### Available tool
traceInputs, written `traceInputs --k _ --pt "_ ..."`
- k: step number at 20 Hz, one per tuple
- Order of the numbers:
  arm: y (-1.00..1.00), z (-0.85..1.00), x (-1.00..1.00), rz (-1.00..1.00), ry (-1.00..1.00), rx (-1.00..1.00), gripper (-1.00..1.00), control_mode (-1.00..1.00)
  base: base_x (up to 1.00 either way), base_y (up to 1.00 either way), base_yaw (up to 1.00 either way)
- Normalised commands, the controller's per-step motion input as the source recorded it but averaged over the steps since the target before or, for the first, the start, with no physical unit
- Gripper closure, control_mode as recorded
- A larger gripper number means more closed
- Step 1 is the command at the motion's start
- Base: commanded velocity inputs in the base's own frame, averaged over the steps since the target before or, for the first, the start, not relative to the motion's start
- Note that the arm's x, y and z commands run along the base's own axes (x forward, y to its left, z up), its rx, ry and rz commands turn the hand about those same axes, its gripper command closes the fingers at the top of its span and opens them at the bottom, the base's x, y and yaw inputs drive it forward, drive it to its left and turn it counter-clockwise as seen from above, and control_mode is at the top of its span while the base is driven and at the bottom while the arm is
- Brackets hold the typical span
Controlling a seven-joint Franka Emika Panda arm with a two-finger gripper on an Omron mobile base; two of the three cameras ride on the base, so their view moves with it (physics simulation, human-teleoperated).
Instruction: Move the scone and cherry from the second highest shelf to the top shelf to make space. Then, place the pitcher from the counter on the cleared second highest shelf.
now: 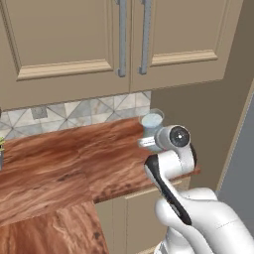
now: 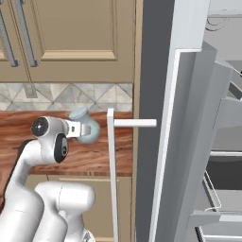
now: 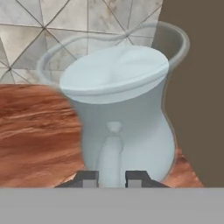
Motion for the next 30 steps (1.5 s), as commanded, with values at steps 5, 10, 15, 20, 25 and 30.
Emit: traceInputs --k 5,10,15,20,25,30 --pt "0.0 0.83 -0.98 0.03 0.01 0.08 1.0 -1.0 0.0 0.0 0.0" --pt "-0.01 0.75 -0.85 0.02 0.02 0.11 1.0 -1.0 0.0 0.0 0.0" --pt "-0.19 0.28 -0.78 0.0 0.0 0.02 1.0 -1.0 0.0 0.0 0.0" --pt "-0.07 0.07 -0.28 0.0 0.0 0.0 1.0 -1.0 0.0 0.0 0.0" --pt "0.0 0.0 -0.13 0.0 0.0 0.0 1.0 -1.0 0.0 0.0 0.0" --pt "0.0 0.0 -0.07 0.0 0.0 0.0 1.0 1.0 -0.04 -0.01 0.0"
